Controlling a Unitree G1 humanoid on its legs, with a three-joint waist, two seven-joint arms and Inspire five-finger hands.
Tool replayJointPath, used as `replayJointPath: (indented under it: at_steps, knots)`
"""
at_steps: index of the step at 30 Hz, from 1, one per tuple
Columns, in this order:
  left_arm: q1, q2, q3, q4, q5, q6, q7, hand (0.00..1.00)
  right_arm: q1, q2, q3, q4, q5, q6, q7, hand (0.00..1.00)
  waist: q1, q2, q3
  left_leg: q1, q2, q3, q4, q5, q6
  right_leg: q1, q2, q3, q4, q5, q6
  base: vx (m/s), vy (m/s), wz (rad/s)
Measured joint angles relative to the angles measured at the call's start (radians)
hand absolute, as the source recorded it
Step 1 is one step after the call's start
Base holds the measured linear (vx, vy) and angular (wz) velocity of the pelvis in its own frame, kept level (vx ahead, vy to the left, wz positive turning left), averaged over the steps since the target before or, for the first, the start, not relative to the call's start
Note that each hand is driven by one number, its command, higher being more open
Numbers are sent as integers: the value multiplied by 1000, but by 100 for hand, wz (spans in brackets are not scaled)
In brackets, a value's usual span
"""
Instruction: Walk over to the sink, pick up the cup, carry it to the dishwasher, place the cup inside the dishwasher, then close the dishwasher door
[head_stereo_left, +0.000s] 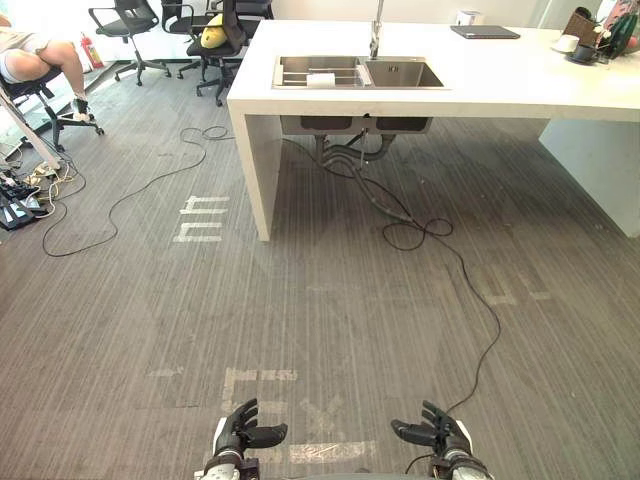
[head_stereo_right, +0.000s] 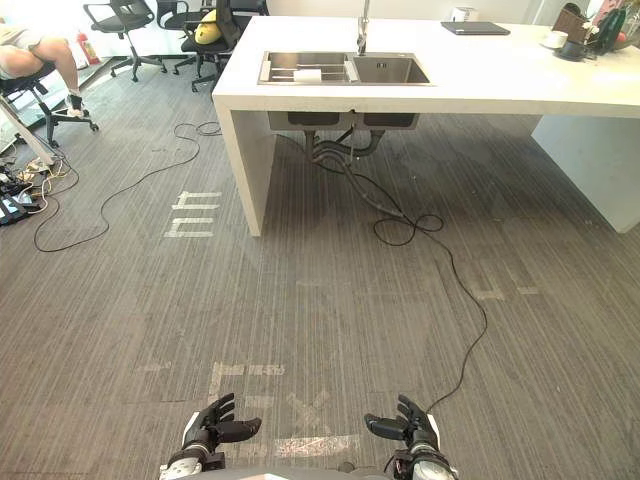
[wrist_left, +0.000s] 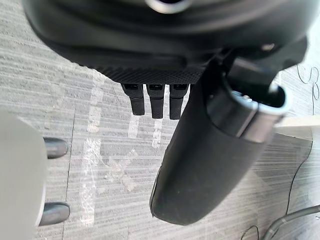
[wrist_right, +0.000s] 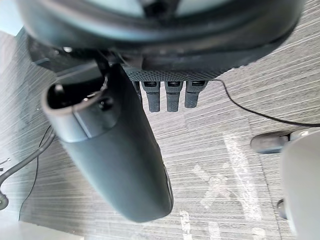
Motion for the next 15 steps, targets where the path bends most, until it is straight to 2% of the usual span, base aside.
replayJointPath:
  at_steps: [6,15]
  knots:
    - [1,9,25,5,0,0,-3,90,2,-5,-2,21,3,1,5,90,-1,-3,-4,0,-2,2,-9,7,9,1,0,0,-17,11,-16,0,0,0]
    - [2,9,30,8,-1,0,-3,90,-1,-14,-40,30,40,1,15,90,-1,-4,-23,1,-3,-4,-29,18,10,0,1,-6,-24,13,-15,-3,-5,1]
